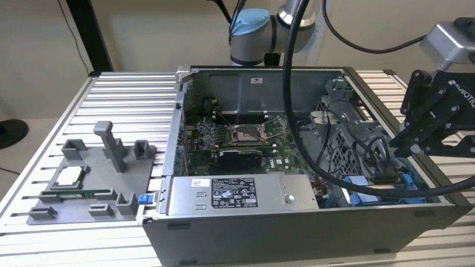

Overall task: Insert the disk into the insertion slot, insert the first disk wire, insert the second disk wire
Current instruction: 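Insert the second disk wire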

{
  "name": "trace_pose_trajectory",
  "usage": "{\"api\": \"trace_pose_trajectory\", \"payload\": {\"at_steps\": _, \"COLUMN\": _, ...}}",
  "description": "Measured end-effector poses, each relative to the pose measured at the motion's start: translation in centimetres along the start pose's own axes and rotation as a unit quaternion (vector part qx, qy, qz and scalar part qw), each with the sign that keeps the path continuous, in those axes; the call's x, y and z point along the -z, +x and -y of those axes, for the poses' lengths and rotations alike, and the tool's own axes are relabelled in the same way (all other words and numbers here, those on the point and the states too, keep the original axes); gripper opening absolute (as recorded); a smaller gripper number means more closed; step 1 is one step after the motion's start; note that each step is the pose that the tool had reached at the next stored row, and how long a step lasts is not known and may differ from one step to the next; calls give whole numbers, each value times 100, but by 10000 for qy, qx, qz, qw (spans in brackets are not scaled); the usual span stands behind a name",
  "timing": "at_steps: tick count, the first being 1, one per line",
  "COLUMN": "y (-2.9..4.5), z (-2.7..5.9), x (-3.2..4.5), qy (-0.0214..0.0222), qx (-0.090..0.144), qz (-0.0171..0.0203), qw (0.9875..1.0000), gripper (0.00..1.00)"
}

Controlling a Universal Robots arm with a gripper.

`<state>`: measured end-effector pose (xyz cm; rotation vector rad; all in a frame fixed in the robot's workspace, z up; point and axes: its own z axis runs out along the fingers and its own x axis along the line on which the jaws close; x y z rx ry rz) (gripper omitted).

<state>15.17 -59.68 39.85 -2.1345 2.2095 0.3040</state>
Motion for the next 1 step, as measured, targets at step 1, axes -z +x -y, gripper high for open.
{"api": "trace_pose_trajectory", "payload": {"at_steps": 1, "y": 0, "z": 0, "x": 1, "qy": 0, "qx": 0, "qz": 0, "qw": 10000, "gripper": 100}}
